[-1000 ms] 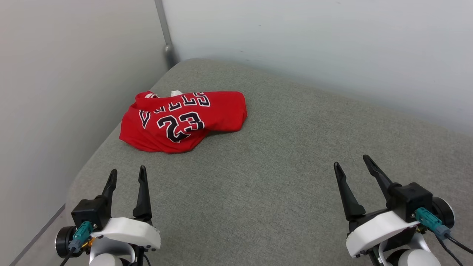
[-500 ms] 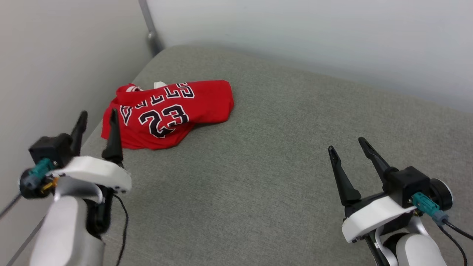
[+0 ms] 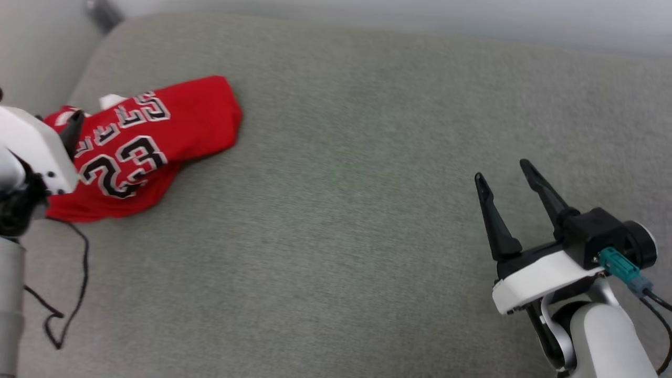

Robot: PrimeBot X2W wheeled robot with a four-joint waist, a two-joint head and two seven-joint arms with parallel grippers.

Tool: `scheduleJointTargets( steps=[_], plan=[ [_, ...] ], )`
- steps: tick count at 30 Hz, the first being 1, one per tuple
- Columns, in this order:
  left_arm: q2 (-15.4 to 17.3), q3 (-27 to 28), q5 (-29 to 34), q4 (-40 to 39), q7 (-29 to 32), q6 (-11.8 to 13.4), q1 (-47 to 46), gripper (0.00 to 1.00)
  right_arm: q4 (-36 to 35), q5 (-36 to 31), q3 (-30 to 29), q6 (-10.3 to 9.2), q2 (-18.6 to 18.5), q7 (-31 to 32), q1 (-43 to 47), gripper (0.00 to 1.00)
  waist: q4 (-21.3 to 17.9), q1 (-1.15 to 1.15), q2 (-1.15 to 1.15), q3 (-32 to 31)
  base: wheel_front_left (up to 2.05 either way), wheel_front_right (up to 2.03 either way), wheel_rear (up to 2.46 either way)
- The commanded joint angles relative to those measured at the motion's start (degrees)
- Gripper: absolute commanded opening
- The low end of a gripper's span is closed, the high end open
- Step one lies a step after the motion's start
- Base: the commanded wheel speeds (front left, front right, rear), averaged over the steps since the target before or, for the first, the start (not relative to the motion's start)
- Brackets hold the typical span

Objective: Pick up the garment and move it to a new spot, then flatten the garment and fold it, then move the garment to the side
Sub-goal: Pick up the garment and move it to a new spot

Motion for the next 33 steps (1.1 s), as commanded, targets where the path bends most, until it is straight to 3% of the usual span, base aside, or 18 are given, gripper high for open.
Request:
scheduleJointTargets(
  steps=[1,9,17,18,20,26,33],
  plan=[
    [0.2,0.0,-0.6,0.3,0.4,0.0,-0.6,1.00,0.1,0.3,-0.1,-0.04,0.0,-0.3,-0.9,1.00,-3.1,-0.01,0.00,3.2,0.00,0.00,0.00],
    [5.2,0.5,-6.4,3.4,15.4,0.3,-1.6,1.00,0.2,0.1,0.5,-0.04,0.0,-1.0,-3.5,1.00,-6.8,-0.01,0.00,9.5,0.00,0.00,0.00],
    [3.9,3.1,-10.0,7.4,18.5,3.8,2.7,1.00,0.5,0.4,0.7,-0.03,-0.4,-1.5,-5.1,1.00,-8.8,-0.01,0.00,12.8,0.00,0.00,0.00],
    [3.4,3.4,-10.6,8.0,18.9,4.2,3.2,0.42,0.6,0.4,0.7,-0.03,-0.5,-1.6,-5.1,1.00,-8.8,-0.01,0.00,12.9,0.00,0.00,0.00],
    [2.9,3.5,-10.8,8.7,19.0,4.7,3.8,0.00,0.6,0.5,0.4,-0.04,-0.7,-1.6,-5.1,1.00,-8.8,-0.01,0.00,12.9,0.00,0.00,0.00],
    [2.6,3.8,-10.8,8.5,16.5,4.6,3.3,0.00,0.9,0.3,0.2,-0.04,-0.9,-1.7,-5.0,1.00,-8.1,-0.01,0.00,11.5,0.00,0.00,0.00],
    [5.6,2.2,-5.6,5.5,5.6,4.0,0.0,0.00,2.3,0.9,-0.3,-0.04,-0.4,-2.5,-2.9,1.00,-6.6,-0.01,0.00,6.1,0.00,0.00,0.00]
  ],
)
